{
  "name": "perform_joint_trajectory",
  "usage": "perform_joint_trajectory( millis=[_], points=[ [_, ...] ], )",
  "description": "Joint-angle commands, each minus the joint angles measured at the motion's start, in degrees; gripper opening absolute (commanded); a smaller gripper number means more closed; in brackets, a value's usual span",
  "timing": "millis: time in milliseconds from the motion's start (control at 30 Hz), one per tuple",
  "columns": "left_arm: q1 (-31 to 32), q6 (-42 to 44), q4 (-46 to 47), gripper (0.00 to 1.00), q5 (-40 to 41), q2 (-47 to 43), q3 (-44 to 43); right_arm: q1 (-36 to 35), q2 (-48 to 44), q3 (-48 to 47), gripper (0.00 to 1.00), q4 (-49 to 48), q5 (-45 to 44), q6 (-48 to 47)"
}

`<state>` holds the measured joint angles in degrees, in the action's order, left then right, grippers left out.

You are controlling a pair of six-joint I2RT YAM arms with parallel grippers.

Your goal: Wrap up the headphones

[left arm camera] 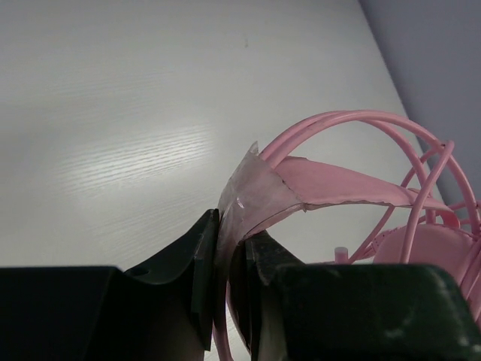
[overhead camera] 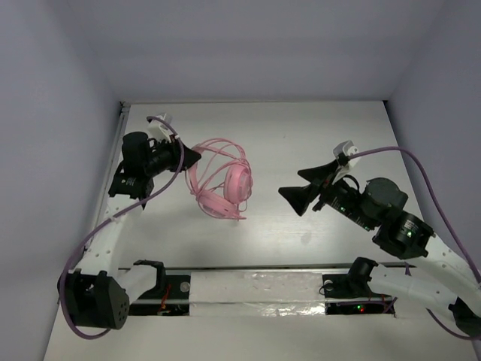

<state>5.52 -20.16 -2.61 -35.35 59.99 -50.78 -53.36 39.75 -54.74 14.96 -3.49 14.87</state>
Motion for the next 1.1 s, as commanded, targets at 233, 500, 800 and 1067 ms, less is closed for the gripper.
perform_joint_trajectory(
  millis=[233,500,800,1067],
  points=[
    [3.17,-3.39,9.71,0.00,7.83,14.79,-5.20,-0.43,-0.20,3.15,0.90,-5.73,-6.01,3.32],
    [11.78,-11.73,23.86,0.00,12.50,36.06,-13.10,-0.43,1.30,4.47,0.89,-8.72,-5.13,3.50],
    [16.62,-16.31,24.68,0.00,14.43,51.10,-24.62,-0.43,1.74,5.17,0.89,-8.90,-5.65,3.67],
    [22.34,-19.03,23.79,0.00,18.30,57.61,-27.44,-0.43,2.44,5.61,0.89,-9.86,-10.04,5.25]
  ],
)
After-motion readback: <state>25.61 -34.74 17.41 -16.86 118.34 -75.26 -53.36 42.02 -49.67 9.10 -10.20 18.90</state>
